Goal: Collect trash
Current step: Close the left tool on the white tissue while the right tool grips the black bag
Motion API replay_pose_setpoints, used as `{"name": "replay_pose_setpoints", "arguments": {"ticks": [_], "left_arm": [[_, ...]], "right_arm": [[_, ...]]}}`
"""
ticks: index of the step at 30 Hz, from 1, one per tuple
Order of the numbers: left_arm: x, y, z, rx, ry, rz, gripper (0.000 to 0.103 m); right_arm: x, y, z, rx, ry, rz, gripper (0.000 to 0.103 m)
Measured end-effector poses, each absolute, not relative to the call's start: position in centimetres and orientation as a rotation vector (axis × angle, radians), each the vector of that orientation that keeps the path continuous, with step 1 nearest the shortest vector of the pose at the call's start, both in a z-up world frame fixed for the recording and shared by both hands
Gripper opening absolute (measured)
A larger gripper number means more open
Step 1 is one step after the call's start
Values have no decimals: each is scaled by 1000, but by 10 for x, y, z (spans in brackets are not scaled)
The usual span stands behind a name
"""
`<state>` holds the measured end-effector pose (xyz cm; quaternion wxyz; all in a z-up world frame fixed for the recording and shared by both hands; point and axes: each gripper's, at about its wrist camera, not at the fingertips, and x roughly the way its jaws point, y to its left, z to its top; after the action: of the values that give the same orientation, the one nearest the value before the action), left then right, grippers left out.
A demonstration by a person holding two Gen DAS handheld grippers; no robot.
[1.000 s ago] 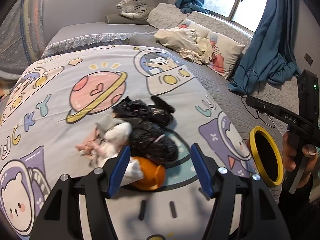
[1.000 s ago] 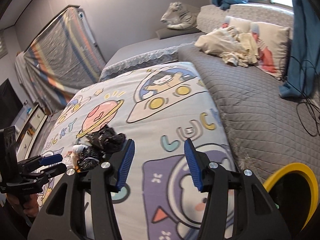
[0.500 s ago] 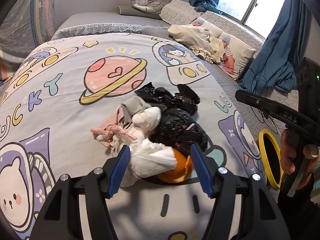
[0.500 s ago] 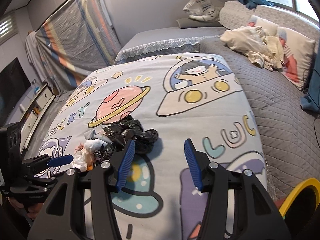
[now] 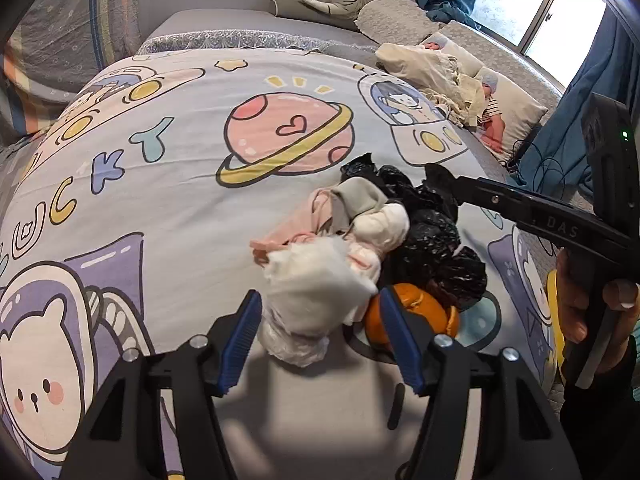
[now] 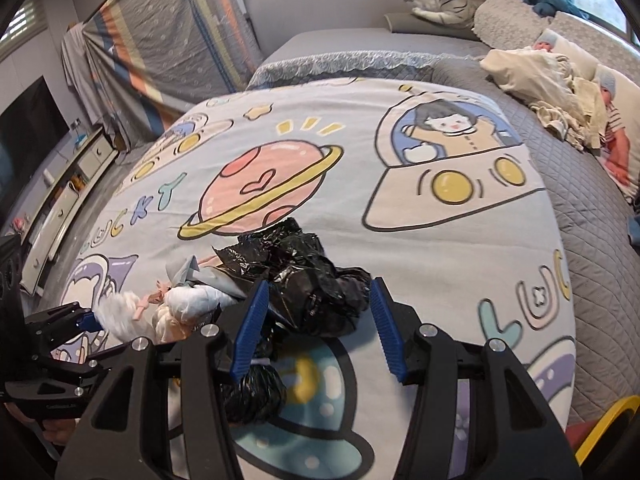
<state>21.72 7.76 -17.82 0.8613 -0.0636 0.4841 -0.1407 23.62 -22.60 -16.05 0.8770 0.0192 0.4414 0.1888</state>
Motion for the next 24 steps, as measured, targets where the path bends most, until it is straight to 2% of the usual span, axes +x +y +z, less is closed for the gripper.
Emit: {"name": "replay_pose_setpoints", "arguments": {"ticks": [5,14,16,24], "left_arm": [[222,89,-183,-150,1035,-262,47],[232,103,-188,-187,1060,-233,35],[234,105,-190,-197,1065,-231,34],[237,103,-192,-181,1068,-230,31]], "right_arm": [[245,-214,-169,14,938,392,56],[264,-214,-182,6,966,347,54],[267,-213,-186,4,976,346,52],[272,-209,-193,-13,980,333,31]]}}
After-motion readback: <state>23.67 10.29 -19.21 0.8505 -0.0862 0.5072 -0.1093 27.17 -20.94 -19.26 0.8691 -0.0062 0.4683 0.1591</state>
